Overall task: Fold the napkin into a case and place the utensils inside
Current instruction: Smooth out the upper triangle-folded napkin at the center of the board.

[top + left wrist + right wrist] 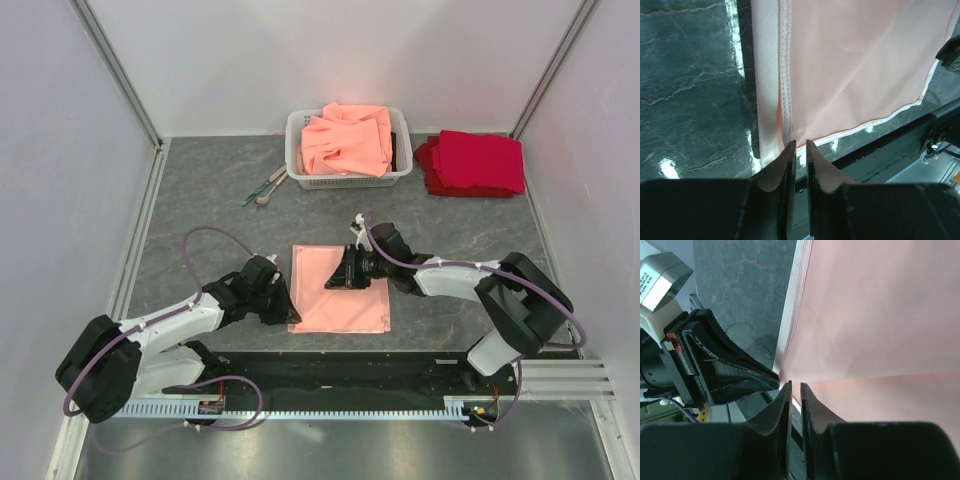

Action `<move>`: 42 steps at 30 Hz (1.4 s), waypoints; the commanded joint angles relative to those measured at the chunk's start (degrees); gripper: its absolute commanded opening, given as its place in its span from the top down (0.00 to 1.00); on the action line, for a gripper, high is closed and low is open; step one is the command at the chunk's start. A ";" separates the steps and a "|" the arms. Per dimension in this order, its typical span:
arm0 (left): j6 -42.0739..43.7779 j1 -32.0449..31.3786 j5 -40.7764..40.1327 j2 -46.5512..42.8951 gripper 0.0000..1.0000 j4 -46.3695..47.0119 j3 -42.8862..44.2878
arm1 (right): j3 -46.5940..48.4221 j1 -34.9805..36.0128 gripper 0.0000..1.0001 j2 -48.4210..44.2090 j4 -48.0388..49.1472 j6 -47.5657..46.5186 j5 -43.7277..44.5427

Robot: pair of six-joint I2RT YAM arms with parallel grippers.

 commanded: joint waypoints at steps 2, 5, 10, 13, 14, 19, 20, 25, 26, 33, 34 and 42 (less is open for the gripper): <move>-0.12 -0.22 0.56 0.68 0.81 2.72 -1.42 | -2.11 0.40 0.85 5.32 16.18 5.84 -4.55; -0.39 -0.22 -0.05 0.24 0.81 2.72 -2.38 | -2.55 0.40 0.86 8.06 17.24 5.14 -4.55; -0.47 -0.22 -0.05 0.15 0.81 2.54 -2.91 | -2.64 -0.74 0.87 9.82 15.84 2.24 -4.55; -0.47 -0.22 -0.05 0.06 0.81 2.54 -3.18 | -3.16 -3.11 0.87 9.91 14.70 0.40 -4.90; -0.56 -0.22 -0.05 -0.02 0.81 2.54 -3.18 | -3.25 -4.69 0.87 9.99 14.34 -0.22 -5.07; -0.65 -0.22 0.03 -0.46 0.81 2.28 -3.53 | -3.00 -9.18 0.87 10.87 11.27 -4.87 -6.48; -0.74 -0.22 0.03 -0.64 0.81 2.28 -3.70 | -2.73 -10.05 0.87 11.14 9.87 -5.67 -6.40; -1.00 -0.22 -0.14 -1.60 0.81 1.93 -3.88 | 0.61 -12.61 0.87 12.11 3.28 -11.46 -3.94; -1.00 -0.22 -0.05 -1.87 0.81 1.75 -3.97 | 1.14 -13.31 0.87 11.93 0.57 -13.39 -2.37; -1.79 -0.22 2.67 -5.99 0.80 -0.97 -0.20 | 4.39 -12.44 0.85 2.63 -8.69 -15.26 2.22; -2.31 -0.22 2.67 -6.87 0.80 -0.97 1.29 | 4.22 -11.65 0.84 1.83 -8.51 -14.56 2.04; -1.09 -0.22 2.58 2.86 0.80 4.37 7.81 | -1.05 -4.45 0.82 2.86 5.89 -2.43 -3.14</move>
